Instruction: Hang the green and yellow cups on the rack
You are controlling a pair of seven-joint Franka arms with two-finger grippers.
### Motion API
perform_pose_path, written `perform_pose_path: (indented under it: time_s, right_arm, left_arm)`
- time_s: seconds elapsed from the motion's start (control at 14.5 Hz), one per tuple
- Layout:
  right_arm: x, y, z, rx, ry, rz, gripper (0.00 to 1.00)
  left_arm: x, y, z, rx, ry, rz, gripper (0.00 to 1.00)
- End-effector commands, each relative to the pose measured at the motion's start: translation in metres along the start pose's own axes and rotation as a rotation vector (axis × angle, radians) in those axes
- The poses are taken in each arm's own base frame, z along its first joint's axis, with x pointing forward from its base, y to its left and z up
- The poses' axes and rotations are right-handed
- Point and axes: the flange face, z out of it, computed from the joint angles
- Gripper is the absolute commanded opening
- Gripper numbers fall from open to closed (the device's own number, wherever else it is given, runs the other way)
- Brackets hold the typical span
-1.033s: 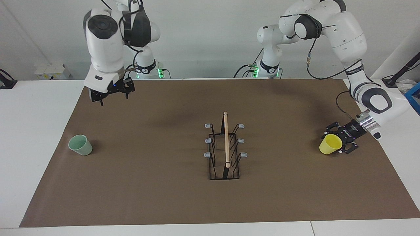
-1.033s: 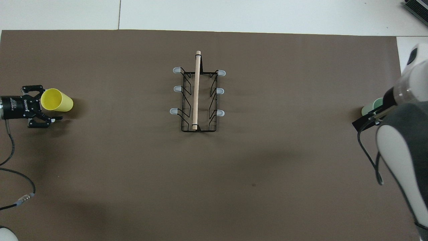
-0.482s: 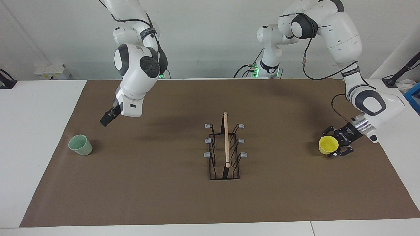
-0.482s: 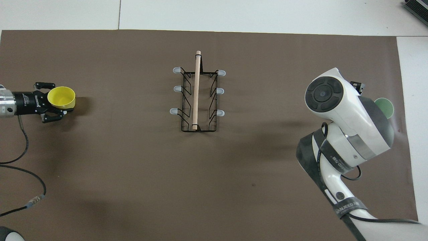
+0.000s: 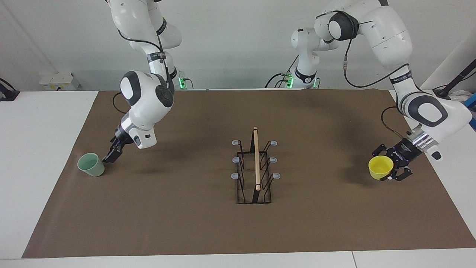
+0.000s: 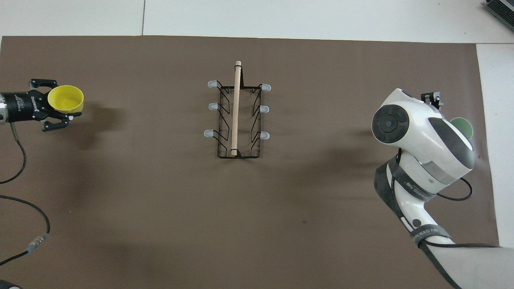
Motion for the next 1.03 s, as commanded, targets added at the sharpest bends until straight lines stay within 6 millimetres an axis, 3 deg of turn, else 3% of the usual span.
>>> perform_pose_path:
  time_s: [0.0, 0.21, 0.28, 0.41, 0.69, 0.83, 0.96]
  right_arm:
    - [0.017, -0.017, 0.025, -0.049, -0.032, -0.148, 1.0]
    - [0.064, -0.021, 0.055, -0.07, -0.116, -0.277, 1.0]
    - [0.078, -0.026, 0.066, -0.073, -0.128, -0.249, 1.0]
    - [0.088, -0.029, 0.076, -0.087, -0.149, -0.217, 1.0]
    - [0.089, -0.036, 0.104, -0.11, -0.191, -0.154, 1.0]
    - [0.078, -0.042, 0.125, -0.116, -0.204, -0.124, 1.0]
    - [0.069, -0.045, 0.136, -0.137, -0.221, -0.123, 1.0]
  left_arm:
    - [-0.037, 0.008, -0.023, 0.028, 0.046, 0.087, 0.0]
    - [-0.087, 0.011, -0.033, 0.058, 0.087, 0.221, 0.0]
    - [-0.104, 0.011, -0.037, 0.056, 0.085, 0.249, 0.0]
    - [-0.123, 0.013, -0.05, 0.028, 0.077, 0.279, 0.0]
    - [-0.173, 0.001, -0.082, 0.025, 0.014, 0.365, 0.0]
    - [-0.206, -0.009, -0.073, 0.102, 0.061, 0.487, 0.0]
    - [-0.223, -0.018, -0.068, 0.121, 0.065, 0.534, 0.0]
